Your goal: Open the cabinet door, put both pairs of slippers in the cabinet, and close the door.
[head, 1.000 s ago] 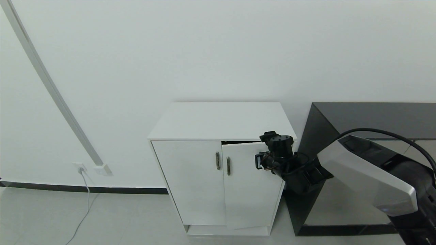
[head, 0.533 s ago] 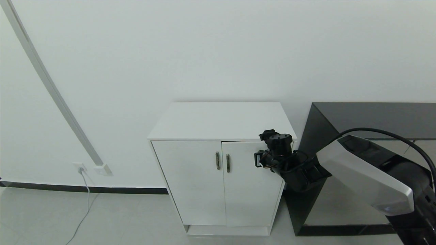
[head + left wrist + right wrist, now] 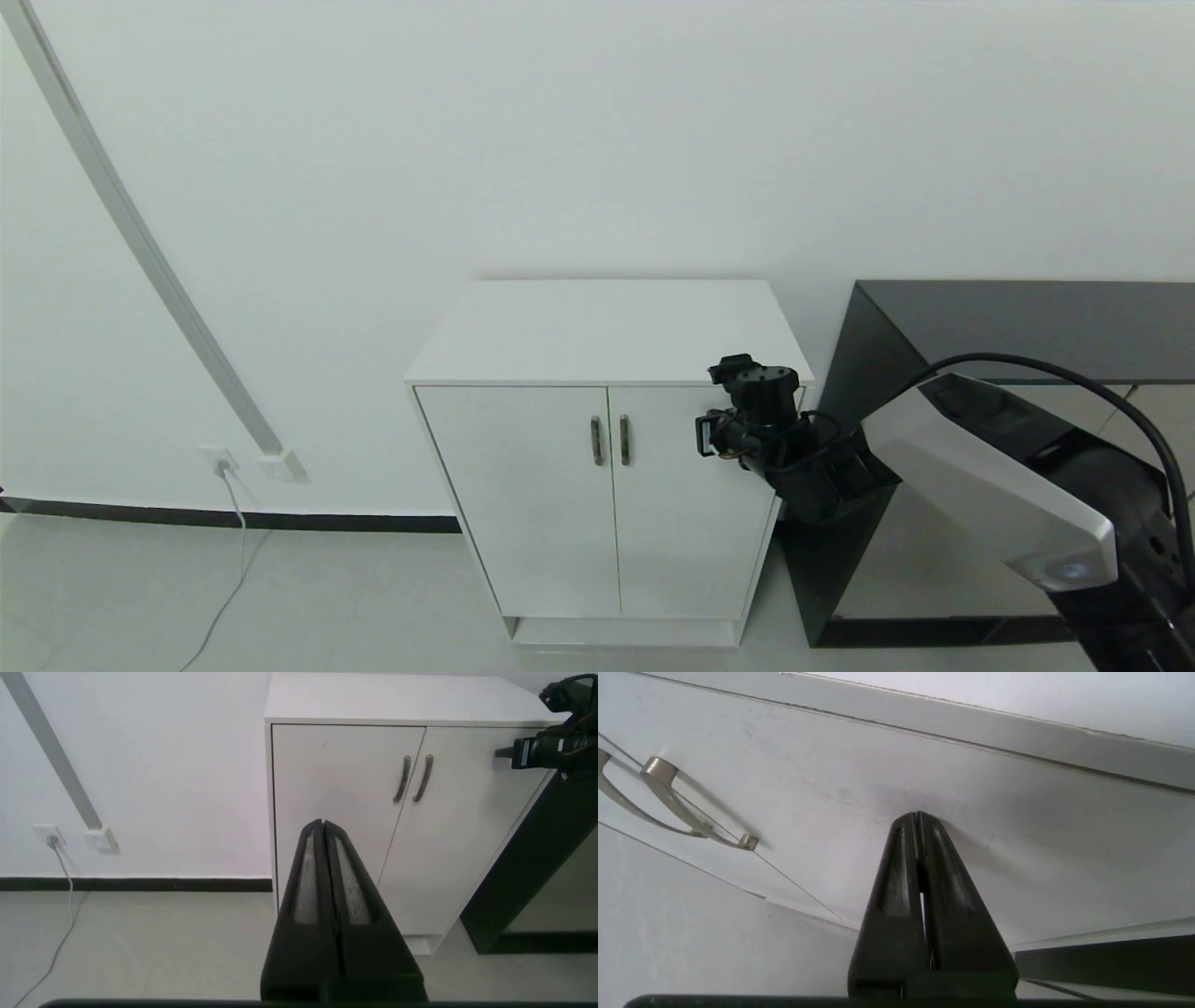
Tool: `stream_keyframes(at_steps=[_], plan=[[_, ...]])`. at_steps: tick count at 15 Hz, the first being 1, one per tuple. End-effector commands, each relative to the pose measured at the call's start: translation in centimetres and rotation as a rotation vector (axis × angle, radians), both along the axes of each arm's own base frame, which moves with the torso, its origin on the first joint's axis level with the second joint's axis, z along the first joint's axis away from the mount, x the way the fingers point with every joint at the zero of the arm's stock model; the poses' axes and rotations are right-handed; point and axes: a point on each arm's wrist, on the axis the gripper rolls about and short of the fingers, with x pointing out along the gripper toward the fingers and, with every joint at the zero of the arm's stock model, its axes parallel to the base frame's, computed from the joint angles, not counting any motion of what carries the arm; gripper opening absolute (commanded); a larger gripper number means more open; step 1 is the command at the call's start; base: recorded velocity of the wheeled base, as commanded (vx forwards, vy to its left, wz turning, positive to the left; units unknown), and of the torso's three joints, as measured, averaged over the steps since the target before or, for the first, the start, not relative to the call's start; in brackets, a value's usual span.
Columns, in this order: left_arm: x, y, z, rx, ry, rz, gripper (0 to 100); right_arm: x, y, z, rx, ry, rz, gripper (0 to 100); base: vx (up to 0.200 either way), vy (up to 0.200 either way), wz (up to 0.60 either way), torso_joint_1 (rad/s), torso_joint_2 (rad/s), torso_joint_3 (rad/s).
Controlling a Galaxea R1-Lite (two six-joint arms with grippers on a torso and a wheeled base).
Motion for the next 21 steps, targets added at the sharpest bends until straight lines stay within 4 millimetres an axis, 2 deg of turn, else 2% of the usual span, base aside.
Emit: stream_keyframes(at_steps=[1, 6, 9, 10, 11, 12, 16, 21], plan=[[0.0, 0.0, 0.0, -0.001, 0.001, 0.000, 0, 0.1, -0.1, 0.0, 0.000, -0.001, -0.002, 0, 0.000, 0.000, 0.00, 0.000, 0.00, 0.000], [0.0, 0.0, 0.0, -0.001, 0.002, 0.000, 0, -1.0, -0.5, 0.3, -0.011, 0.015, -0.013, 0, 0.000, 0.000, 0.00, 0.000, 0.00, 0.000], [0.0, 0.0, 0.0, -0.001, 0.002, 0.000, 0, -2.4, -1.3, 1.4, -0.009, 0.005, -0.015, 0, 0.000, 0.000, 0.00, 0.000, 0.00, 0.000], [0.0, 0.0, 0.0, -0.001, 0.002, 0.000, 0, -3.6, -1.9, 2.5, -0.010, -0.001, -0.021, 0, 0.000, 0.000, 0.00, 0.000, 0.00, 0.000], [0.0, 0.0, 0.0, -0.001, 0.002, 0.000, 0, -3.6, -1.9, 2.5, -0.010, -0.001, -0.021, 0, 0.000, 0.000, 0.00, 0.000, 0.00, 0.000], [0.0, 0.0, 0.0, -0.001, 0.002, -0.001, 0, -5.4, -2.8, 4.1, -0.006, -0.004, -0.020, 0, 0.000, 0.000, 0.00, 0.000, 0.00, 0.000], [0.0, 0.0, 0.0, 0.001, 0.002, -0.001, 0, -8.6, -4.8, 5.7, -0.013, -0.023, -0.068, 0, 0.000, 0.000, 0.00, 0.000, 0.00, 0.000], [0.0, 0.0, 0.0, 0.002, 0.002, -0.003, 0, -13.4, -9.9, 8.0, -0.058, -0.037, -0.205, 0, 0.000, 0.000, 0.00, 0.000, 0.00, 0.000]])
